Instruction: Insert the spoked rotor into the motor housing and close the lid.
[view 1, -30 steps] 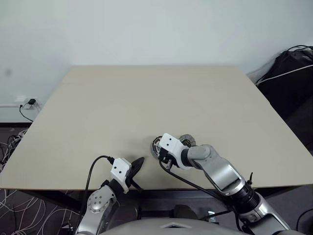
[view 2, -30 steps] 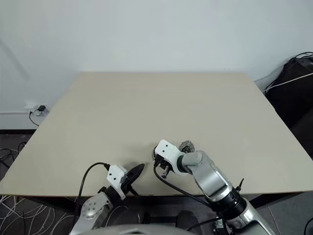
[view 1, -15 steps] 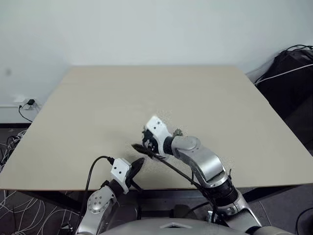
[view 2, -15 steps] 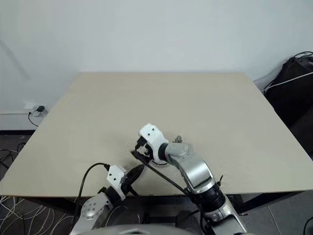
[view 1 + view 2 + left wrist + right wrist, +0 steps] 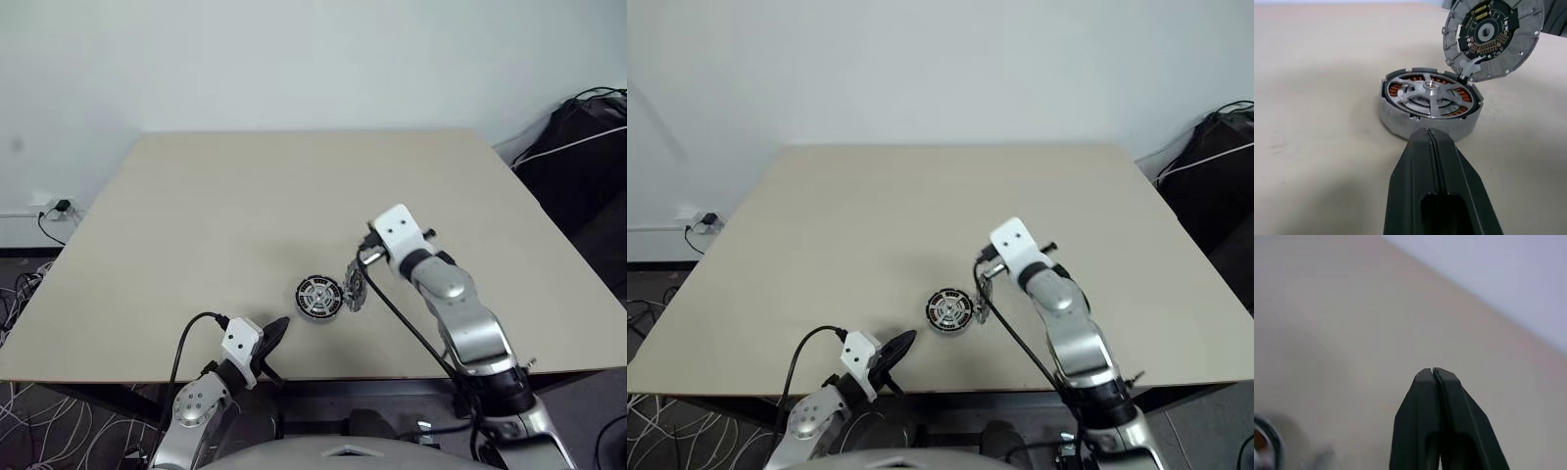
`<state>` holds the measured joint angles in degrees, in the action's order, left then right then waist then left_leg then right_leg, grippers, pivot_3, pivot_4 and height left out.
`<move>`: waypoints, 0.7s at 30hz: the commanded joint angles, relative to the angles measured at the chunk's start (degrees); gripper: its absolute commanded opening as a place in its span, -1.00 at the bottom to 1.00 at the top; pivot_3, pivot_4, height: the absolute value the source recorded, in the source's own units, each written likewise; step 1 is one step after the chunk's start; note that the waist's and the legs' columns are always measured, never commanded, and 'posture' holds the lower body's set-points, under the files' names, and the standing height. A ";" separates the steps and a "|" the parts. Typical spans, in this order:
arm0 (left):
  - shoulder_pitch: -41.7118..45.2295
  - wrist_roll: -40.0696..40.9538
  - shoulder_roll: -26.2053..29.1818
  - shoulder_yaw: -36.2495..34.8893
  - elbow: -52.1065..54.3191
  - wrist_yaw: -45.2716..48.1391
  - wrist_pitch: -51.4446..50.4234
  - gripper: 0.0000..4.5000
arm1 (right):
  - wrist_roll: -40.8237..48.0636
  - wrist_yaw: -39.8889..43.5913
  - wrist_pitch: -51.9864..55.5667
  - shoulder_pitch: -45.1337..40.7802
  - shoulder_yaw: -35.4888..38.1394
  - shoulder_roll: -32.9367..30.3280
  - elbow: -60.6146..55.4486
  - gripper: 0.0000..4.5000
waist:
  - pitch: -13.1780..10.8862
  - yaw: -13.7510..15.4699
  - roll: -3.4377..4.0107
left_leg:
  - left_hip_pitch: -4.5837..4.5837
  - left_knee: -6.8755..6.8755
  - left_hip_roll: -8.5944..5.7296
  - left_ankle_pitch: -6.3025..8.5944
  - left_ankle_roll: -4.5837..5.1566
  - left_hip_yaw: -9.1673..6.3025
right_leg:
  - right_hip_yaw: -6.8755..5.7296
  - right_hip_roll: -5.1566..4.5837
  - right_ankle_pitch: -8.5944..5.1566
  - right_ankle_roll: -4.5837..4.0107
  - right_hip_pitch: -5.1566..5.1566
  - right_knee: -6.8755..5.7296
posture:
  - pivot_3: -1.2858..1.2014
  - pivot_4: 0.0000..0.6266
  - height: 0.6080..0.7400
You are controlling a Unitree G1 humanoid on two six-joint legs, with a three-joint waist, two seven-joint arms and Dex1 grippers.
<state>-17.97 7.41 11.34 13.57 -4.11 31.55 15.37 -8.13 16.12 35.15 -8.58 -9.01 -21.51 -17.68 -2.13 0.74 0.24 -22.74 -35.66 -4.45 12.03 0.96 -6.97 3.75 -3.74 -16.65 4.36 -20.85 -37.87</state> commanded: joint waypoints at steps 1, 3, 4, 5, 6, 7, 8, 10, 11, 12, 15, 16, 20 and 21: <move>0.43 0.54 0.27 -0.17 2.51 0.50 0.74 -1.00 | -3.36 -0.02 -0.52 3.97 0.68 -4.38 -1.30 -0.99 | 0.03 -0.01 0.07 | 0.00 0.00 0.00 -0.01 0.02 0.04 | 0.02 0.00 0.00 0.00 -0.01 0.00 | 0.03 -1.00 1.00; 0.51 0.56 0.48 -0.29 2.77 0.65 0.65 -1.00 | -3.62 3.16 1.35 8.16 -1.01 -7.67 -2.11 -0.99 | 0.05 0.05 0.05 | 0.02 -0.01 0.00 -0.01 0.02 0.07 | 0.05 -0.01 -0.11 0.01 0.03 0.02 | 0.03 -1.00 1.00; 0.57 0.60 0.58 -0.38 2.89 0.73 0.58 -1.00 | -2.64 4.69 2.62 10.17 -1.38 -8.23 -3.08 -0.99 | 0.05 0.05 0.05 | 0.05 -0.03 0.00 0.00 0.01 0.08 | 0.04 -0.01 -0.22 0.04 0.08 0.02 | 0.03 -1.00 1.00; 0.61 0.63 0.66 -0.45 2.97 0.78 0.55 -1.00 | -1.74 5.65 3.33 11.49 -1.50 -8.25 -3.93 -0.99 | 0.05 0.07 0.05 | 0.06 -0.05 0.00 0.00 0.01 0.08 | 0.04 -0.02 -0.23 0.05 0.08 0.01 | 0.03 -1.00 1.00; 0.64 0.63 0.78 -0.52 3.07 0.87 0.50 -1.00 | -0.91 6.06 3.00 12.66 -1.41 -7.80 -4.74 -0.99 | 0.05 0.00 0.07 | 0.09 -0.06 0.02 0.00 0.01 0.07 | 0.04 -0.02 -0.23 0.04 0.11 0.01 | 0.03 -1.00 1.00; 0.71 0.63 0.87 -0.59 3.17 0.94 0.43 -1.00 | 0.35 6.32 2.40 13.59 -0.97 -6.68 -5.54 -0.99 | 0.04 -0.13 0.09 | 0.10 -0.06 0.05 0.00 0.01 0.07 | 0.05 -0.01 -0.24 0.05 0.11 0.00 | 0.03 -1.00 1.00; 0.80 0.61 0.97 -0.65 3.24 1.02 0.35 -1.00 | 1.40 6.28 0.96 14.32 -0.74 -5.41 -6.18 -0.99 | 0.03 -0.34 0.09 | 0.10 -0.06 0.08 0.00 0.01 0.08 | 0.08 -0.02 -0.24 0.06 0.10 -0.01 | 0.03 -1.00 1.00; 0.92 0.58 1.09 -0.72 3.34 1.17 0.25 -1.00 | 2.52 6.50 -2.34 15.24 -0.81 -4.04 -6.97 -0.99 | 0.00 -0.85 0.11 | 0.14 -0.09 0.13 0.01 0.00 0.08 | 0.10 -0.16 -0.24 0.06 0.14 -0.04 | 0.03 -1.00 1.00; 0.97 0.60 1.12 -0.77 3.38 1.24 0.18 -1.00 | 2.98 6.99 -3.77 15.55 -0.99 -3.78 -7.31 -0.99 | 0.00 -0.90 0.11 | 0.14 -0.10 0.12 0.01 0.00 0.08 | 0.08 -0.20 -0.24 0.06 0.16 -0.04 | 0.03 -1.00 1.00; 1.02 0.61 1.15 -0.82 3.45 1.28 0.12 -1.00 | 3.80 7.20 -4.73 15.84 -0.79 -3.11 -7.67 -0.99 | 0.00 -0.93 0.09 | 0.16 -0.14 0.11 0.01 0.00 0.07 | 0.07 -0.22 -0.24 0.07 0.21 -0.04 | 0.03 -1.00 1.00; 1.11 0.58 1.33 -0.93 3.64 1.33 -0.01 -1.00 | 7.70 8.05 -7.07 16.25 0.70 -0.43 -8.70 -0.99 | -0.05 -0.92 -0.05 | 0.15 -0.20 0.09 0.01 0.00 0.05 | 0.03 -0.27 -0.23 0.08 0.25 -0.01 | 0.03 -1.00 1.00; 1.15 0.59 1.43 -0.96 3.67 1.29 -0.06 -1.00 | 9.52 8.68 -7.66 16.16 1.48 0.48 -8.99 -0.99 | -0.05 -0.92 -0.04 | 0.14 -0.20 0.09 0.01 0.00 0.04 | 0.03 -0.26 -0.23 0.08 0.25 0.01 | 0.03 -1.00 1.00; 1.21 0.57 1.57 -1.01 3.69 1.14 -0.24 -1.00 | 14.99 11.61 -8.70 15.93 2.88 1.76 -9.97 -0.99 | -0.05 -0.81 -0.03 | 0.10 -0.18 0.06 0.02 0.02 0.03 | 0.02 -0.27 -0.23 0.09 0.21 0.05 | 0.03 -1.00 1.00; 1.17 0.54 1.57 -1.05 3.67 1.06 -0.28 -1.00 | 17.28 12.75 -8.29 15.99 3.29 2.24 -10.45 -0.99 | -0.05 -0.80 -0.03 | 0.10 -0.18 0.06 0.02 0.02 0.03 | 0.01 -0.27 -0.23 0.09 0.21 0.05 | 0.03 -1.00 1.00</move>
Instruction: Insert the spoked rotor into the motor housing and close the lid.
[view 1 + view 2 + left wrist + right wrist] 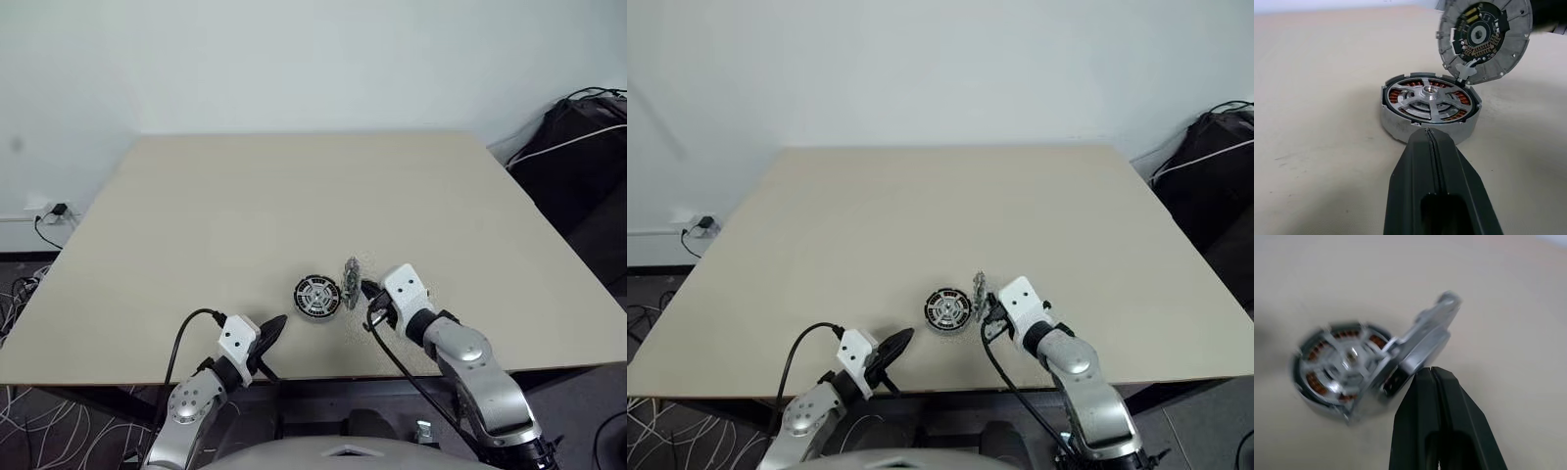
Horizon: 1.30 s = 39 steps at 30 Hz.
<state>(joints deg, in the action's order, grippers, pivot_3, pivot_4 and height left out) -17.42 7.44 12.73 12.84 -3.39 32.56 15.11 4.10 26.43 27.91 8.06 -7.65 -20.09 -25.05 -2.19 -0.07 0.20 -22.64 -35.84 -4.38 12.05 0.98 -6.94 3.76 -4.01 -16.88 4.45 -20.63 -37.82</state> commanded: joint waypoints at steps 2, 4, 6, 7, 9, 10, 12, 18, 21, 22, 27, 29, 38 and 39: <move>0.53 0.35 0.21 -0.37 2.80 -0.11 0.05 -1.00 | 8.71 4.04 -0.53 -0.72 2.72 1.61 -3.52 -0.99 | 0.00 0.04 0.01 | 0.01 0.00 0.00 0.00 0.00 -0.02 | -0.01 0.00 0.00 0.00 0.00 -0.01 | 0.03 -1.00 1.00; 0.49 0.36 0.23 -0.39 2.80 -0.14 0.03 -1.00 | 10.13 4.59 -0.27 -1.09 2.96 1.75 -3.16 -0.99 | 0.00 -0.05 0.02 | 0.02 0.01 0.01 0.00 0.00 -0.04 | -0.01 0.01 0.00 0.00 0.00 -0.03 | 0.03 -1.00 1.00; 0.53 0.41 0.23 -0.46 2.78 -0.18 -0.02 -1.00 | 10.48 4.59 -0.33 -1.89 2.58 1.76 -1.96 -0.99 | 0.00 -0.06 0.01 | 0.02 0.00 0.01 0.00 0.00 -0.04 | 0.00 0.00 0.00 0.00 0.01 -0.03 | 0.03 -1.00 1.00; 0.61 0.43 0.20 -0.49 2.71 -0.21 -0.05 -1.00 | 10.46 4.44 -0.48 -2.34 2.31 1.85 -1.15 -0.99 | 0.00 -0.07 0.01 | 0.02 0.00 0.01 0.00 0.00 -0.03 | 0.00 -0.01 0.00 0.00 0.01 -0.03 | 0.03 -1.00 1.00; 0.68 0.42 0.15 -0.45 2.65 -0.25 -0.06 -1.00 | 10.34 4.14 -0.85 -2.95 1.95 2.03 0.28 -0.99 | 0.00 -0.05 0.01 | 0.02 0.00 0.01 0.00 0.00 -0.02 | 0.01 -0.01 0.00 0.00 0.01 -0.03 | 0.03 -1.00 1.00; 0.70 0.42 0.15 -0.40 2.67 -0.22 -0.08 -1.00 | 10.39 4.05 -1.03 -3.24 1.82 2.27 1.13 -0.99 | 0.00 -0.05 0.01 | 0.02 0.00 0.01 0.00 0.00 -0.02 | 0.00 -0.01 0.00 0.00 0.01 -0.02 | 0.03 -1.00 1.00; 0.73 0.38 0.19 -0.32 2.73 -0.17 -0.12 -1.00 | 10.06 3.84 -1.59 -3.81 1.36 2.80 2.93 -0.99 | 0.01 0.02 0.01 | 0.01 0.02 0.01 0.00 0.00 -0.03 | -0.01 -0.01 0.00 -0.01 0.00 -0.02 | 0.03 -1.00 1.00; 1.09 0.38 0.24 -0.33 2.61 -0.02 -0.29 -1.00 | 9.87 2.79 -1.85 -6.08 -1.15 5.87 7.05 -0.99 | 0.04 -0.11 0.04 | 0.03 0.05 0.01 0.00 -0.01 -0.02 | 0.00 0.01 0.00 -0.01 -0.02 -0.03 | 0.03 -1.00 1.00; 1.35 0.35 0.19 -0.23 2.58 0.08 -0.38 -1.00 | 8.98 2.68 -2.00 -7.29 -3.88 7.42 8.72 -0.99 | 0.05 -0.10 0.07 | 0.03 0.05 0.01 0.00 0.00 -0.03 | 0.00 0.01 0.00 -0.01 -0.02 -0.04 | 0.03 -1.00 1.00; 1.45 0.35 0.18 -0.22 2.51 0.10 -0.37 -1.00 | 8.77 2.79 -2.00 -7.69 -4.91 7.94 9.27 -0.99 | 0.05 -0.10 0.07 | 0.02 0.05 0.01 0.00 0.00 -0.03 | 0.00 0.02 0.00 -0.01 -0.02 -0.04 | 0.03 -1.00 1.00; 1.57 0.32 0.06 -0.15 2.32 0.06 -0.27 -1.00 | 7.83 3.14 -2.31 -9.26 -8.61 9.64 11.94 -0.99 | 0.05 -0.08 0.08 | 0.01 0.05 0.00 0.00 0.00 -0.02 | 0.00 0.06 0.01 -0.02 -0.05 -0.02 | 0.03 -1.00 1.00; 1.44 0.27 -0.03 -0.11 2.27 -0.04 -0.16 -1.00 | 7.16 3.15 -2.66 -9.94 -9.95 10.32 13.66 -0.99 | 0.06 -0.10 0.08 | 0.00 0.05 0.00 0.00 -0.01 -0.03 | 0.00 0.14 0.01 -0.02 -0.05 -0.03 | 0.03 -1.00 1.00; 1.33 0.12 -0.34 -0.28 1.77 -0.35 0.40 -1.00 | 4.29 3.15 -5.14 -13.76 -12.14 12.47 24.08 -0.99 | 0.06 -0.34 0.09 | 0.01 0.05 0.00 0.00 -0.01 -0.03 | 0.00 0.29 0.01 -0.02 -0.05 -0.05 | 0.03 -1.00 1.00; 1.29 0.10 -0.34 -0.31 1.71 -0.38 0.49 -1.00 | 4.16 3.12 -5.47 -14.24 -11.97 12.74 25.44 -0.99 | 0.06 -0.36 0.10 | 0.01 0.05 0.00 0.00 -0.01 -0.03 | 0.00 0.29 0.01 -0.02 -0.06 -0.05 | 0.03 -1.00 1.00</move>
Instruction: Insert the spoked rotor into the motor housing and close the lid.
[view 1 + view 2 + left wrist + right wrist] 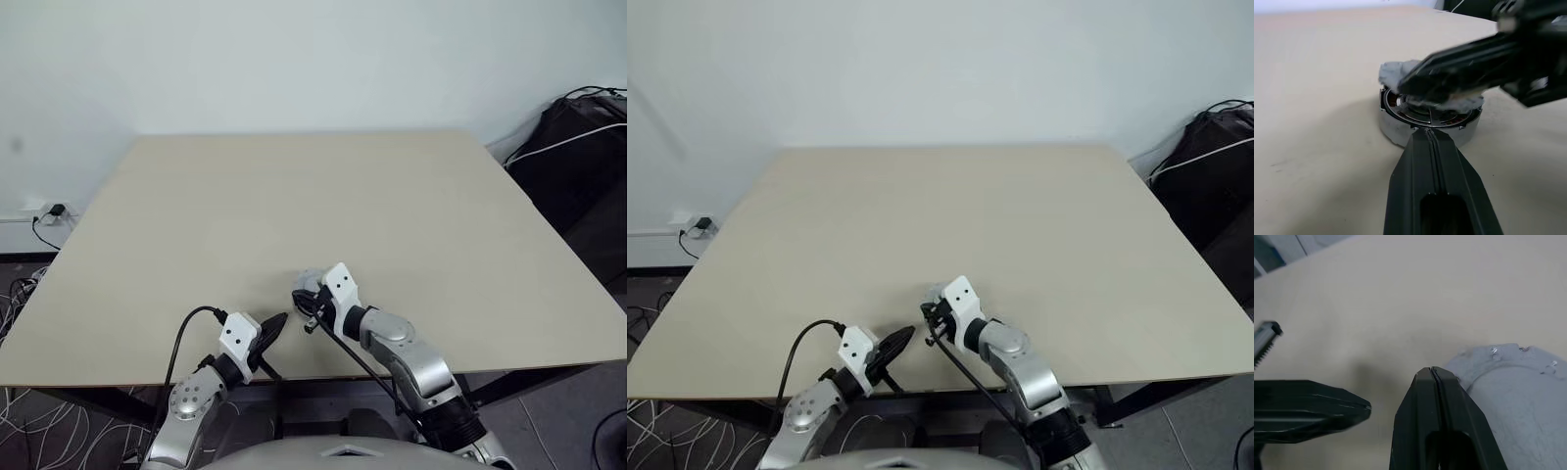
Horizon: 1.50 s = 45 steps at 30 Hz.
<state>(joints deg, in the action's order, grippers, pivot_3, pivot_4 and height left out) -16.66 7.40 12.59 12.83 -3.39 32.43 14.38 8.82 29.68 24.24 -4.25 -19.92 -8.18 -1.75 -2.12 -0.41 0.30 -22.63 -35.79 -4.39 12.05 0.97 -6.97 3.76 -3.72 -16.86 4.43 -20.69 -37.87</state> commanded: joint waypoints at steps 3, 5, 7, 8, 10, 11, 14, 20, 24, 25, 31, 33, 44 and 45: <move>0.45 0.08 -0.23 -0.36 1.57 -0.36 1.42 -1.00 | -0.86 -0.59 -2.42 -2.88 1.04 1.58 5.36 -0.99 | 0.01 -0.07 0.01 | 0.00 0.00 0.00 0.00 0.00 -0.01 | 0.00 0.01 0.01 0.00 -0.01 -0.02 | 0.03 -1.00 1.00; 0.39 0.06 -0.24 -0.38 1.50 -0.43 1.53 -1.00 | -1.23 -0.82 -2.69 -3.16 1.27 1.79 7.02 -0.99 | 0.03 -0.09 0.04 | 0.00 0.01 0.00 0.00 0.00 -0.01 | 0.00 0.01 0.01 0.00 -0.01 -0.02 | 0.03 -1.00 1.00; 0.26 0.08 -0.24 -0.42 1.46 -0.50 1.69 -1.00 | -1.27 -0.54 -2.90 -2.75 1.23 1.71 7.04 -0.99 | 0.04 -0.07 0.05 | 0.00 0.00 0.00 0.00 0.00 -0.01 | 0.00 0.02 0.02 0.01 -0.01 -0.02 | 0.03 -1.00 1.00; 0.20 0.10 -0.23 -0.43 1.44 -0.51 1.72 -1.00 | -0.99 -0.09 -2.87 -2.37 1.22 1.62 6.34 -0.99 | 0.05 -0.07 0.06 | 0.01 0.00 0.00 0.00 0.00 -0.01 | 0.00 0.02 0.02 0.01 0.00 -0.02 | 0.03 -1.00 1.00; 0.05 0.13 -0.19 -0.44 1.45 -0.51 1.82 -1.00 | 0.02 1.12 -2.46 -1.40 1.17 1.25 3.45 -0.99 | 0.06 -0.07 0.07 | 0.01 -0.01 -0.01 0.00 0.00 -0.01 | 0.01 0.01 0.02 0.02 0.00 -0.02 | 0.03 -1.00 1.00; -0.01 0.15 -0.18 -0.44 1.45 -0.49 1.84 -1.00 | 0.95 1.91 -2.00 -0.87 1.30 1.05 1.39 -0.99 | 0.07 -0.06 0.07 | 0.01 -0.01 -0.01 0.00 0.00 -0.01 | 0.01 0.01 0.02 0.02 0.00 -0.02 | 0.03 -1.00 1.00; -0.13 0.23 -0.13 -0.44 1.46 -0.41 1.86 -1.00 | 4.05 3.72 -0.59 0.46 2.09 0.42 -5.08 -0.99 | 0.04 -0.13 0.11 | -0.02 0.00 0.00 0.00 0.00 -0.01 | 0.02 0.01 0.01 0.02 -0.04 -0.02 | 0.03 -1.00 1.00; -0.03 0.39 -0.01 -0.43 1.18 -0.07 1.97 -1.00 | 8.22 1.68 -0.28 1.88 6.55 -0.11 -15.06 -0.91 | 0.04 -0.18 0.10 | -0.03 0.03 0.00 0.00 -0.01 -0.05 | 0.03 -0.03 -0.01 0.02 -0.05 -0.02 | 0.03 -1.00 1.00; 0.24 0.44 -0.05 -0.39 0.94 0.16 1.93 -1.00 | 2.12 -1.60 -3.46 1.56 5.31 -2.13 -12.72 -0.46 | 0.07 -0.12 0.06 | -0.03 0.02 -0.02 0.00 -0.01 -0.02 | 0.02 -0.03 0.00 0.01 -0.04 -0.02 | 0.03 -1.00 1.00; 0.30 0.44 -0.04 -0.40 0.91 0.21 1.93 -1.00 | 0.87 -2.03 -4.33 1.57 4.79 -2.51 -11.26 -0.29 | 0.07 -0.11 0.06 | -0.03 0.02 -0.02 0.00 -0.01 -0.01 | 0.02 -0.03 0.00 0.01 -0.05 -0.02 | 0.03 -1.00 1.00; 0.44 0.39 0.07 -0.48 0.95 0.27 1.90 -1.00 | -2.81 -2.63 -7.66 1.41 3.15 -2.77 -3.96 0.56 | 0.06 -0.17 0.08 | -0.02 0.06 -0.01 -0.01 -0.01 0.00 | 0.03 0.01 0.00 0.00 -0.07 -0.02 | 0.03 -1.00 1.00; 0.42 0.41 0.09 -0.52 1.02 0.23 1.88 -1.00 | -2.71 -2.51 -8.08 1.30 3.24 -2.23 -2.49 0.87 | 0.06 -0.15 0.08 | -0.02 0.06 -0.01 -0.01 0.00 0.00 | 0.03 0.01 0.00 -0.01 -0.06 -0.02 | 0.03 -1.00 1.00; 0.12 0.42 0.09 -0.64 1.49 -0.04 1.64 -1.00 | -3.52 -3.11 -9.39 -0.48 3.91 -0.10 3.39 0.99 | 0.07 -0.17 0.08 | 0.00 0.05 -0.01 -0.01 -0.01 -0.01 | 0.03 0.02 0.01 0.00 -0.05 -0.03 | 0.03 -1.00 1.00; 0.02 0.40 0.08 -0.62 1.56 -0.06 1.67 -1.00 | -3.68 -3.21 -9.33 -0.46 3.90 -0.09 3.51 0.99 | 0.07 -0.15 0.08 | 0.00 0.05 -0.01 -0.01 -0.01 -0.01 | 0.03 0.03 0.01 0.00 -0.05 -0.03 | 0.03 -1.00 1.00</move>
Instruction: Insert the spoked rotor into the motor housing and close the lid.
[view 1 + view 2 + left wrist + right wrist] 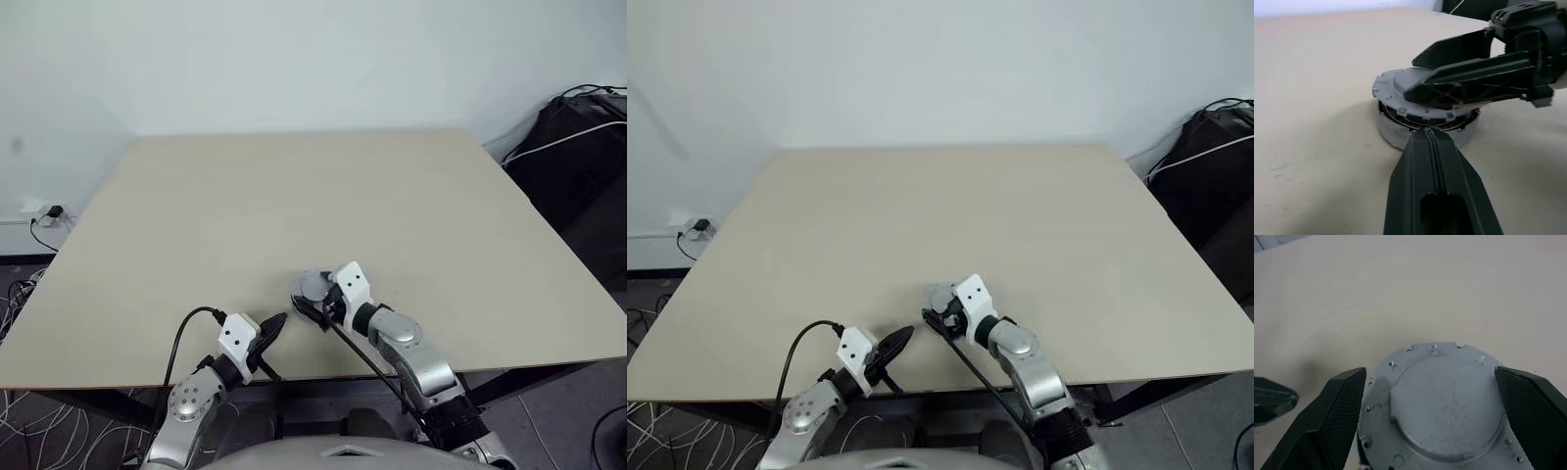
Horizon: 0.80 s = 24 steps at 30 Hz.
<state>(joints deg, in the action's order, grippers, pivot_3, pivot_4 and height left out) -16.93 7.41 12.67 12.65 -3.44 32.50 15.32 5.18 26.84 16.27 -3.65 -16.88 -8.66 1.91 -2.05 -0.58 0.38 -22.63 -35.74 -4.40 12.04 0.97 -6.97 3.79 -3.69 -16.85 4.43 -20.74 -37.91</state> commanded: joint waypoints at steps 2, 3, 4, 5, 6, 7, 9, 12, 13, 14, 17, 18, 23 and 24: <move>0.15 0.34 -0.05 -0.46 1.72 -0.15 0.76 -1.00 | -0.61 -0.69 -1.35 -1.05 0.75 0.31 0.15 0.99 | 0.00 0.03 0.01 | 0.00 0.00 0.00 0.00 0.00 0.00 | 0.00 0.00 0.00 0.00 0.00 0.00 | 0.03 -1.00 1.00; 0.12 0.32 -0.09 -0.48 1.76 -0.15 0.74 -1.00 | -0.65 -0.67 -1.18 -1.06 0.71 0.26 0.19 0.99 | 0.00 0.02 0.00 | 0.00 0.00 0.00 0.00 0.00 0.00 | 0.00 0.00 0.02 -0.03 0.00 0.00 | 0.03 -1.00 1.00; 0.10 0.31 -0.12 -0.50 1.79 -0.15 0.71 -1.00 | -0.69 -0.60 -1.07 -1.08 0.65 0.20 0.20 0.99 | 0.00 0.01 0.01 | 0.00 0.00 0.00 0.00 0.00 0.00 | 0.00 0.00 0.03 -0.04 0.00 0.00 | 0.03 -1.00 1.00; 0.06 0.31 -0.13 -0.52 1.86 -0.15 0.69 -1.00 | -0.67 -0.50 -0.94 -1.04 0.61 0.12 0.09 0.99 | 0.00 0.01 0.01 | 0.00 0.00 0.00 0.00 0.00 0.00 | 0.00 0.00 0.03 -0.04 0.00 0.00 | 0.03 -1.00 1.00; 0.03 0.34 -0.15 -0.53 1.91 -0.16 0.65 -1.00 | -0.66 -0.43 -0.86 -0.99 0.60 0.05 -0.01 0.99 | 0.00 0.01 0.01 | 0.00 0.00 0.00 0.00 0.00 0.00 | 0.00 0.00 0.03 -0.03 0.00 0.00 | 0.03 -1.00 1.00; 0.00 0.35 -0.15 -0.54 1.95 -0.16 0.63 -1.00 | -0.67 -0.40 -0.82 -0.94 0.60 -0.02 -0.12 0.99 | 0.00 0.01 0.01 | 0.00 0.00 0.00 0.00 0.00 0.00 | 0.00 0.00 0.02 -0.03 0.00 0.00 | 0.03 -1.00 1.00; 0.00 0.36 -0.16 -0.53 2.02 -0.18 0.56 -1.00 | -0.57 -0.37 -0.74 -0.88 0.75 -0.18 -0.50 0.82 | 0.00 0.00 0.01 | 0.01 0.00 0.00 0.00 0.00 0.00 | 0.00 0.00 0.01 -0.01 0.00 -0.01 | 0.03 -1.00 1.00; 0.02 0.36 -0.17 -0.49 2.10 -0.16 0.45 -1.00 | -0.10 -0.19 -0.24 -0.82 1.07 -0.40 -1.58 0.45 | 0.01 0.00 0.01 | 0.01 -0.01 0.00 0.00 0.00 0.00 | 0.00 0.00 0.00 0.00 0.01 -0.01 | 0.03 -1.00 1.00; 0.02 0.37 -0.17 -0.48 2.12 -0.14 0.41 -1.00 | 0.06 -0.12 -0.05 -0.80 1.15 -0.46 -1.87 0.44 | 0.01 0.01 0.01 | 0.00 -0.01 0.00 0.00 0.00 0.00 | 0.00 0.00 0.01 -0.01 0.01 -0.01 | 0.03 -1.00 1.00; 0.02 0.39 -0.17 -0.47 2.15 -0.13 0.35 -1.00 | 0.35 0.21 0.36 -0.78 1.21 -0.68 -2.36 0.44 | 0.01 0.02 0.01 | 0.00 0.00 0.00 0.00 0.00 0.00 | 0.00 0.00 0.01 -0.01 0.00 -0.01 | 0.03 -1.00 1.00; 0.02 0.42 -0.16 -0.42 2.23 -0.07 0.26 -1.00 | 1.14 1.69 1.81 -0.74 1.06 -1.58 -3.50 0.44 | 0.01 0.02 0.01 | 0.00 0.00 0.00 0.00 0.00 0.00 | 0.00 0.00 0.02 -0.01 0.00 0.00 | 0.03 -1.00 1.00; 0.02 0.43 -0.16 -0.41 2.26 -0.06 0.25 -1.00 | 1.00 1.77 2.02 -0.77 1.03 -1.79 -3.59 0.44 | 0.00 0.02 0.01 | 0.00 0.00 0.00 0.00 0.00 0.00 | 0.00 0.00 0.01 -0.01 0.00 0.00 | 0.03 -1.00 1.00; -0.05 0.45 -0.18 -0.35 2.37 -0.04 0.18 -1.00 | 0.01 2.06 2.65 -1.12 0.52 -2.61 -3.25 0.44 | 0.01 0.08 0.00 | 0.00 -0.01 0.00 0.00 0.00 0.00 | 0.00 0.00 0.00 0.00 0.01 0.00 | 0.03 -1.00 1.00; -0.06 0.45 -0.18 -0.34 2.38 -0.04 0.17 -1.00 | -0.10 2.02 2.67 -1.14 0.46 -2.59 -3.19 0.44 | 0.01 0.09 0.00 | 0.00 -0.01 0.00 0.00 0.00 0.00 | 0.00 0.00 0.00 0.00 0.01 0.00 | 0.03 -1.00 1.00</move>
<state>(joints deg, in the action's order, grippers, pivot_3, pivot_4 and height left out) -17.31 7.41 12.61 12.32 -3.43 32.49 15.22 5.00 28.69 19.07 -3.70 -16.91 -11.18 0.96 -2.04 -0.49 0.38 -22.63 -35.75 -4.40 12.04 0.97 -6.97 3.78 -3.70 -16.85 4.43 -20.72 -37.90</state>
